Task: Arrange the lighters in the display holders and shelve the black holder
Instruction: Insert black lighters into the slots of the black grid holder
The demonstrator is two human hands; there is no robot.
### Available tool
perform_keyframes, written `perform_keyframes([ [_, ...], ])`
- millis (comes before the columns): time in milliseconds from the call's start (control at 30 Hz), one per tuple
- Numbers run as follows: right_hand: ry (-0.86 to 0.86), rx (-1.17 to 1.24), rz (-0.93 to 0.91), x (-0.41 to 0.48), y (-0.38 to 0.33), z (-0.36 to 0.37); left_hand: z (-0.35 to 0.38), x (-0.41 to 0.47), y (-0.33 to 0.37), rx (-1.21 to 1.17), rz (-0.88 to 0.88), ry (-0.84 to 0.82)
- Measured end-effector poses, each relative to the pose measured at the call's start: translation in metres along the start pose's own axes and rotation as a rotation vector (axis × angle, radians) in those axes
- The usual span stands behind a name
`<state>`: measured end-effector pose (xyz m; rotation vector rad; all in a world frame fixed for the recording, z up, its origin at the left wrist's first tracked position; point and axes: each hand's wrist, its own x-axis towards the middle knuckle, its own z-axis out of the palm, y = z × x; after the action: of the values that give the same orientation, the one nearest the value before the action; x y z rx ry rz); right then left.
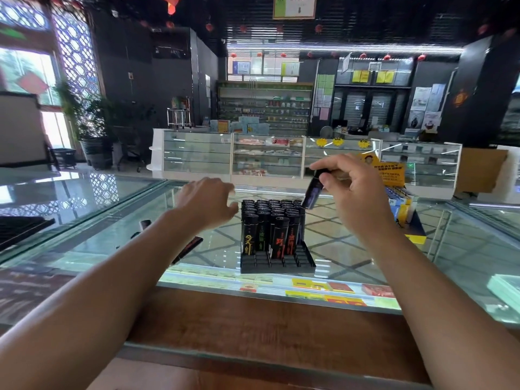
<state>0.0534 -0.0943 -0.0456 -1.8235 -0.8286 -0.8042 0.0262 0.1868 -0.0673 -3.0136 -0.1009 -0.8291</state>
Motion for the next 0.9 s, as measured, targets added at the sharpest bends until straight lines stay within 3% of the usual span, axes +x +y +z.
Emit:
perform_keyframes([
  [233, -0.060, -0.027, -0.046, -0.002, -0.001, -0.002, 0.007, -0.003, 0.009, 0.107, 0.011, -0.115],
  [433, -0.374, -0.123, 0.034, -0.005, 0.001, 0.000, 0.011, -0.007, 0.012, 0.138, 0.004, -0.197],
  [900, -0.391, -0.193, 0.047, -0.003, 0.011, 0.000, 0.014, -0.009, 0.015, 0.111, -0.020, -0.259],
])
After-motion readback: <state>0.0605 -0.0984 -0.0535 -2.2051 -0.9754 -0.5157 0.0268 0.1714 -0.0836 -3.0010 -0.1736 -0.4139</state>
